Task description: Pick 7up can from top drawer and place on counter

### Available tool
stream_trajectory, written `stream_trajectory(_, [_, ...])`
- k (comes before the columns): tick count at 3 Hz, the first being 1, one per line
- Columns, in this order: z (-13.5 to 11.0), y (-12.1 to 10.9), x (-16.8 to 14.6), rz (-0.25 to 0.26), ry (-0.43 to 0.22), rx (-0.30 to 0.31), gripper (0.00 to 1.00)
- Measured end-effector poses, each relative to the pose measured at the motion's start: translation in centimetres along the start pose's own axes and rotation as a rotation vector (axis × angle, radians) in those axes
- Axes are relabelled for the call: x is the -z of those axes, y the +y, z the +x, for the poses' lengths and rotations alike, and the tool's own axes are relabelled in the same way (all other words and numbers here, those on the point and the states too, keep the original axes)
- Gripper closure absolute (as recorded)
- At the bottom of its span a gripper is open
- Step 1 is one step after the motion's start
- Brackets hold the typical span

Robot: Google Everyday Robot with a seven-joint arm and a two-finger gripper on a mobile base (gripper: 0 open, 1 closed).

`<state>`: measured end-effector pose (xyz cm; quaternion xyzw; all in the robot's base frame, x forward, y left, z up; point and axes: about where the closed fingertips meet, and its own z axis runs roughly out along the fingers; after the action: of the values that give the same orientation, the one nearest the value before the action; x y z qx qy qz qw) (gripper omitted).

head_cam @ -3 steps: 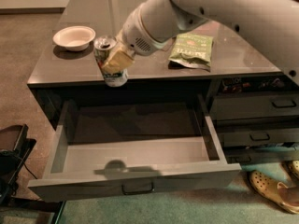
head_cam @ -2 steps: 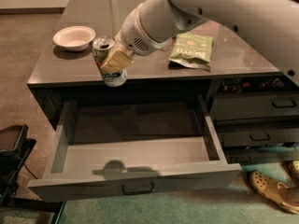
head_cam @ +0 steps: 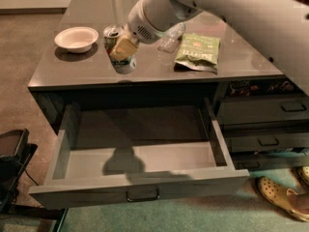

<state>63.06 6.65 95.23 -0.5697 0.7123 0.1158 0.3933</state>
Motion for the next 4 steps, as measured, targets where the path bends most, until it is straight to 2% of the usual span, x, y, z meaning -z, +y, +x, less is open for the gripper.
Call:
stream_trajectory(1, [0.9,-3.2,-1.3,0.046,0.015,-0.036,1.00])
stream_trajectory(2, [2.6,-5.1,-2.5,0.085,0.020,-0.101,1.00])
stream_trajectory(4, [6.2,-6.6,-4.0,0.131,0.019,-0.263,1.00])
